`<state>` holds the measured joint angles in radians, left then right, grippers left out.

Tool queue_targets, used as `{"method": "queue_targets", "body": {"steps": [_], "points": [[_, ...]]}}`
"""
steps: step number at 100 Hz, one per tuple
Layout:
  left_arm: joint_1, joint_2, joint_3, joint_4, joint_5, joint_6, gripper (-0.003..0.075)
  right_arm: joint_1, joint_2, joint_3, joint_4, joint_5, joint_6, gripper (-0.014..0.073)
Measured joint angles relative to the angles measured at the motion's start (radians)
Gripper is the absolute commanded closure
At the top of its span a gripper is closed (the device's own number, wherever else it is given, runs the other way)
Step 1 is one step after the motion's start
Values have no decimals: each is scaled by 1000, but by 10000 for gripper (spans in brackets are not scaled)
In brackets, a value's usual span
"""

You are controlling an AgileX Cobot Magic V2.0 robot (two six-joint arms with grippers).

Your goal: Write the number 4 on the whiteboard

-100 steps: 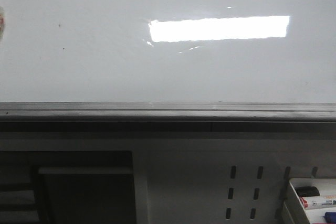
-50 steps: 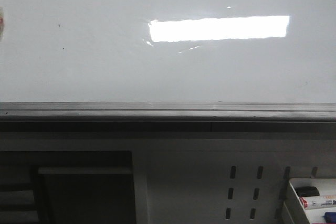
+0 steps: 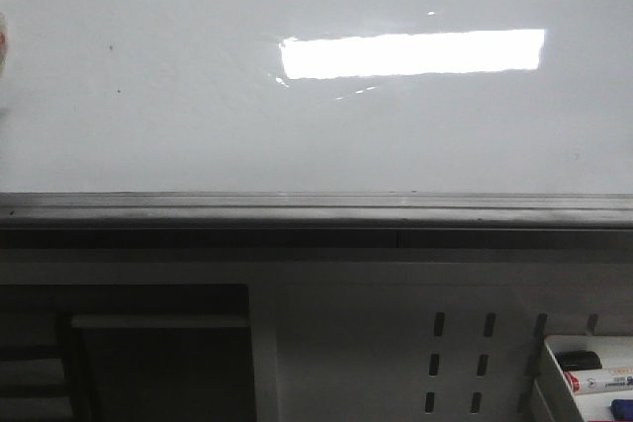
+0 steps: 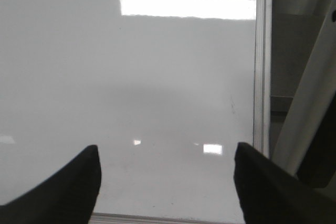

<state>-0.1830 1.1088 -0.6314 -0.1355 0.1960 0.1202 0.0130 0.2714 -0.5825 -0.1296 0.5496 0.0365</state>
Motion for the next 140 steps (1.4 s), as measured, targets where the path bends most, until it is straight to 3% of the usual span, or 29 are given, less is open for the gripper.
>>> {"method": "queue_targets", "body": {"steps": [25,58,86,100,115,125,140], "points": [[0,56,0,-2,-76,0,267,0,0,0,0,-2,0,116],[0,69,-6,-7,-78,0,549,0,0,0,0,-5,0,116],[0,61,-6,-11,-49,0,705,0,0,-2,10,-9,0,116],[0,9,-53,-11,94,16,741,0,20,-58,69,51,0,116],[0,-44,-180,-43,371,149,741,0,102,-148,156,175,-36,116],[0,-56,-260,-158,561,353,741,0,197,-207,313,278,-190,116],[0,-58,-316,-415,774,690,741,0,347,-300,622,437,-558,116]]}}
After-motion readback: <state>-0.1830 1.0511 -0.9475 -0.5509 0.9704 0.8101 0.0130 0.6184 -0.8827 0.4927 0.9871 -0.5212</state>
